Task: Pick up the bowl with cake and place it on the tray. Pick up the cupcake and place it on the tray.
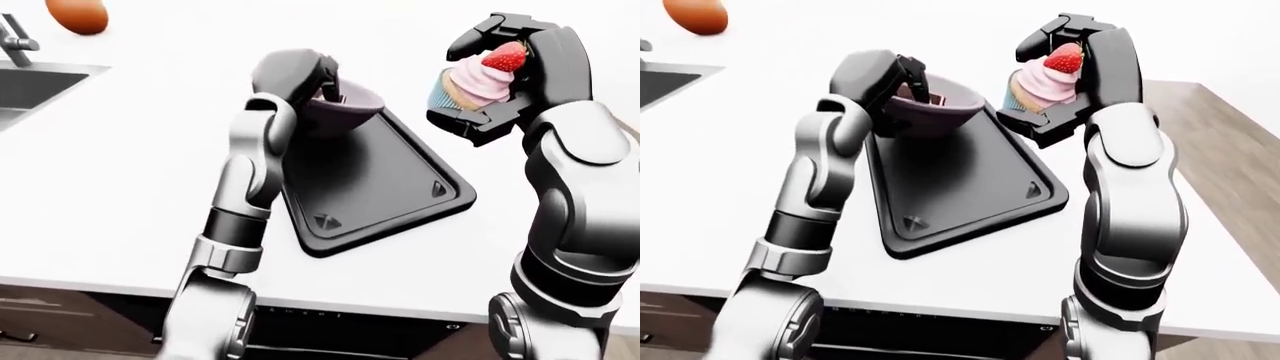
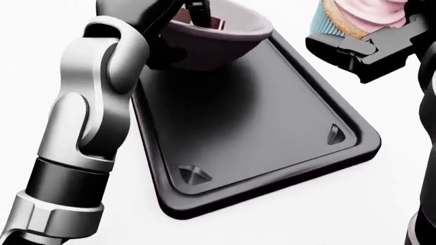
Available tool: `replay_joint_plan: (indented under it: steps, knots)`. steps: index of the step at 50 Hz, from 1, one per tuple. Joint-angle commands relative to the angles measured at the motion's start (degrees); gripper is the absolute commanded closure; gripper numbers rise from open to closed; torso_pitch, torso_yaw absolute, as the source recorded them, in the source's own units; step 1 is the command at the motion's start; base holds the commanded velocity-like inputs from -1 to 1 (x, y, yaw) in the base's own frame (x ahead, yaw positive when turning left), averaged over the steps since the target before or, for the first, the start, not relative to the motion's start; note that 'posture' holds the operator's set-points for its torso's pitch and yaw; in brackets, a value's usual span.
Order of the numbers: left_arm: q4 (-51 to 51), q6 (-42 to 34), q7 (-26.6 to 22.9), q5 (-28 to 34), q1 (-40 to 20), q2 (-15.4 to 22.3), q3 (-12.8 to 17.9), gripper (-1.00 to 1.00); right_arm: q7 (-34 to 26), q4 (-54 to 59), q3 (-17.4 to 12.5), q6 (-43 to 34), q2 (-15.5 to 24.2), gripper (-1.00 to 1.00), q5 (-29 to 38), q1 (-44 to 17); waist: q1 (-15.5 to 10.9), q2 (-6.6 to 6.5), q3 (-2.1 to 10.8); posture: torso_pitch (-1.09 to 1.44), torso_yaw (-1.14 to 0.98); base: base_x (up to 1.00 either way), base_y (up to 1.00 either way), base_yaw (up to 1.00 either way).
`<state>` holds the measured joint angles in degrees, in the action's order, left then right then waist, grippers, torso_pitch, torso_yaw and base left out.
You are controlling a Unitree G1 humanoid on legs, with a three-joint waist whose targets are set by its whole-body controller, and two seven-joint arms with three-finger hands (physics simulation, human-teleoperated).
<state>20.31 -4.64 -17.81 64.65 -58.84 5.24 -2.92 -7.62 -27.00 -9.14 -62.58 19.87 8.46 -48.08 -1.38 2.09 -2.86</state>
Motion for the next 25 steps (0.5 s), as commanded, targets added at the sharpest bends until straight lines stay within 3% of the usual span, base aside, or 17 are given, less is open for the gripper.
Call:
replay_joint_plan:
  steps: [1, 6, 16, 25]
  knots:
    - [-2.06, 0.53, 1.19, 0.0, -2.05, 0.11, 0.34, 0.33, 0.42, -1.25, -0.74, 1.67, 0.73, 1.0, 0.34, -1.76, 0.04, 0.1, 1.65, 0.0, 0.0, 0.0, 0.0, 0.0]
    - [-4.54, 0.17, 0.05, 0.05, -1.03, -0.09, 0.26, 0.31, 0.47, -1.21, -0.76, 1.63, 0.77, 1.0, 0.26, -1.79, 0.04, 0.02, 1.64, 0.0, 0.0, 0.0, 0.0, 0.0]
    - [-19.35, -2.85, -7.3, 0.91, 3.26, -1.01, 0.51, 0.26, 0.27, -1.72, -0.55, 0.14, 1.2, 1.0, 0.34, -3.01, 0.13, -0.08, 1.4, 0.0, 0.0, 0.0, 0.0, 0.0]
    - [-23.72, -3.24, -8.34, 0.94, 6.91, -1.52, 0.19, 0.1, 0.02, -2.4, -0.27, -0.75, 1.03, 1.0, 0.64, -3.32, 0.14, -0.26, 1.37, 0.0, 0.0, 0.0, 0.0, 0.0]
